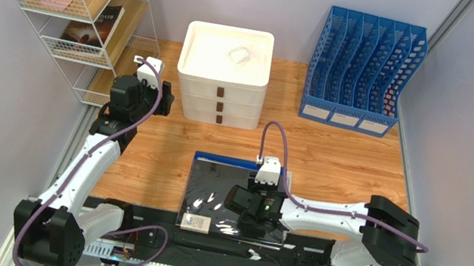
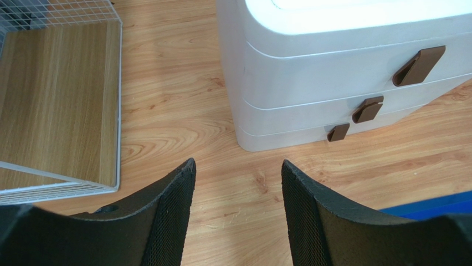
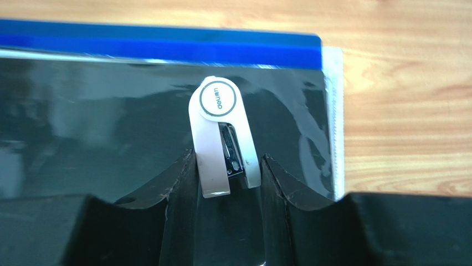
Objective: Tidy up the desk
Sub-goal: Pick up the stationery from the center of the board.
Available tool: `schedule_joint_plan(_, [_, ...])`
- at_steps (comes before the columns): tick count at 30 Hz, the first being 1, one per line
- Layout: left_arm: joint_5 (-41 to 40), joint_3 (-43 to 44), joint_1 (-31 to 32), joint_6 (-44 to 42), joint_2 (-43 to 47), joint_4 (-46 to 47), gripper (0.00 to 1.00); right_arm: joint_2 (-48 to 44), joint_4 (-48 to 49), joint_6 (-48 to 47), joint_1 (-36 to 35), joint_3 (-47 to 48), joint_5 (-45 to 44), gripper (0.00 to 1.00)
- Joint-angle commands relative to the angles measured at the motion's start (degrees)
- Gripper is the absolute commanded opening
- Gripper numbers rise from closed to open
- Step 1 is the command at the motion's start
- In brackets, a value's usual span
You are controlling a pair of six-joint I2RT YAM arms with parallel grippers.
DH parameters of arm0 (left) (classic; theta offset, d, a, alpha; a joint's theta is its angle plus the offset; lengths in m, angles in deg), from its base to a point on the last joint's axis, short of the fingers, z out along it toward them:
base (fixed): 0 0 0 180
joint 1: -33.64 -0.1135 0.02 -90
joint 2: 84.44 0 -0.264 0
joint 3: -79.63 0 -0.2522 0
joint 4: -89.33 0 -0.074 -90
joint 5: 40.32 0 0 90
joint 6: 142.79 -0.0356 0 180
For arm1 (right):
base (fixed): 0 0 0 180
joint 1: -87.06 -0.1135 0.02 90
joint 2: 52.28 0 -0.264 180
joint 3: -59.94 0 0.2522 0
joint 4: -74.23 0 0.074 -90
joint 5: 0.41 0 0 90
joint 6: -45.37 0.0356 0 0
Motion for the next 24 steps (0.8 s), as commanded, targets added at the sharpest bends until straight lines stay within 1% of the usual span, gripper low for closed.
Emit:
schedule_joint_plan(1, [-0.63, 0.47, -0.33, 0.4, 1.19, 2.11, 0.64, -4.52, -0.13, -6.47, -0.43, 8.13, -2.64, 0.33])
schedule_joint_plan(3, [-0.72, 0.56, -0.33, 0.4, 1.28, 2.11, 0.64, -4.97, 0.31, -9.37, -0.43, 10.6, -2.82, 0.34])
schedule_joint_plan(4, [-0.72, 0.56, -0.33, 0.4, 1.37, 2.11, 0.64, -4.97, 0.75, -12.78, -0.35, 12.01, -2.99, 0.34])
schedule_joint_plan(6, [-0.81, 0.48, -0.33, 0.48, 1.54, 2.02, 0.64, -4.45, 1.28, -16.66, 0.27, 17.27, -3.0, 0.36])
schedule_joint_plan(8, [-0.9, 0.47, -0.42, 0.57, 1.81, 2.02, 0.64, -2.96, 2.51, -23.07, 1.93, 23.49, -2.03, 0.37])
schedule_joint_plan(10, [-1.07, 0.48, -0.51, 0.57, 1.98, 1.93, 0.64, -0.59, 4.35, -28.69, 4.47, 27.91, 1.21, 0.36])
schedule_joint_plan(11, [-1.25, 0.47, -0.68, 0.57, 2.07, 1.93, 0.64, 0.21, 4.88, -30.46, 5.45, 32.36, 2.44, 0.37])
schedule_joint_plan(12, [-1.25, 0.47, -0.77, 0.66, 2.33, 2.02, 0.64, 2.3, 5.67, -31.7, 6.33, 34.41, 4.89, 0.36])
schedule_joint_plan(13, [-1.34, 0.3, -0.86, 0.66, 2.51, 2.11, 0.64, 3.37, 5.76, -34.23, 8.68, 36.52, 6.31, 0.36])
schedule_joint_plan(14, [-1.51, 0.3, -1.03, 0.75, 2.68, 2.11, 0.64, 4.6, 5.85, -35.22, 9.84, 41.5, 9.11, 0.36])
schedule_joint_plan(17, [-1.25, 0.21, -1.12, 0.92, 2.69, 2.29, 0.64, 10.22, 5.76, -39.25, 14.23, 49.0, 12.11, 0.35])
schedule_joint_plan(18, [-0.99, 0.12, -1.21, 0.92, 2.6, 2.29, 0.64, 13.19, 5.76, -40.23, 15.2, 54.15, 14.12, 0.35])
schedule_joint_plan(19, [-0.64, 0.04, -1.21, 1.01, 2.51, 2.37, 0.64, 14.79, 5.85, -41.19, 16.86, 56.56, 15.1, 0.35])
schedule_joint_plan(20, [-0.29, 0.04, -1.21, 1.01, 2.16, 2.46, 0.64, 16.46, 5.85, -42.94, 17.58, 58.93, 17.2, 0.35])
schedule_joint_plan(21, [-0.02, 0.04, -1.21, 1.01, 1.99, 2.72, 0.64, 19.69, 6.02, -43.74, 18.28, 63.91, 18.52, 0.35])
schedule_joint_plan(23, [0.07, 0.12, -1.21, 1.1, 1.28, 2.81, 0.64, 23.14, 6.2, -45.94, 19.95, 68.94, 21.69, 0.35])
schedule_joint_plan(24, [0.33, 0.12, -1.21, 1.1, 1.11, 2.99, 0.64, 26.63, 6.03, -46.73, 20.3, 71.32, 22.31, 0.35])
